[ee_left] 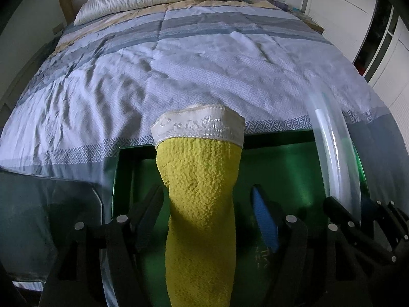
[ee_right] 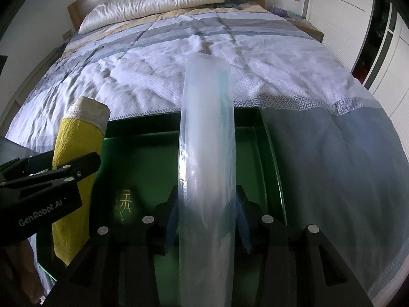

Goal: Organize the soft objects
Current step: 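Lower the towel roll and tube into the green tray and open both grippers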

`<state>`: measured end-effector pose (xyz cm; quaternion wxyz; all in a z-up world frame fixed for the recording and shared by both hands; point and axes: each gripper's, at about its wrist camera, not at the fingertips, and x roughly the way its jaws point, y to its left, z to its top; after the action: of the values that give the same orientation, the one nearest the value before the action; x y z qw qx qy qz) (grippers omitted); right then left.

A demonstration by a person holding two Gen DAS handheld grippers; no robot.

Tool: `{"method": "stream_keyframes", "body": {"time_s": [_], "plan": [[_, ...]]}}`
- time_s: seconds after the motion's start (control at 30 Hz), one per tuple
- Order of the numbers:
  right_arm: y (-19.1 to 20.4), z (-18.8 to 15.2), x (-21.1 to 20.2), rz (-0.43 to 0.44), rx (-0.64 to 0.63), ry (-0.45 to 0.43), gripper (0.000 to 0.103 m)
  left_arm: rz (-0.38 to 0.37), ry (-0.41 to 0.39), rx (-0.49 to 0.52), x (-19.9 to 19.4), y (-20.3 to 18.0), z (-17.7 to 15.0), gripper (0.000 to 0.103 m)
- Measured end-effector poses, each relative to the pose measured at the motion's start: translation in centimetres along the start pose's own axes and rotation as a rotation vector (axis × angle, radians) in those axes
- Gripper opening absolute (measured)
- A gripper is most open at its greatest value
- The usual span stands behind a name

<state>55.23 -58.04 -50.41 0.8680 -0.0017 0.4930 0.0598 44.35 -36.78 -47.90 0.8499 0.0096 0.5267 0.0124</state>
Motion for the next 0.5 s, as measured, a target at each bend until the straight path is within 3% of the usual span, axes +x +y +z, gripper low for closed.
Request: {"method": "stream_keyframes", "body": {"time_s": [0.5], "plan": [[0.8, 0.1, 0.9, -0.008, -0.063, 0.015, 0.034, 0.003, 0.029, -0.011, 1.2, -0.1, -0.5, 0.064]]}}
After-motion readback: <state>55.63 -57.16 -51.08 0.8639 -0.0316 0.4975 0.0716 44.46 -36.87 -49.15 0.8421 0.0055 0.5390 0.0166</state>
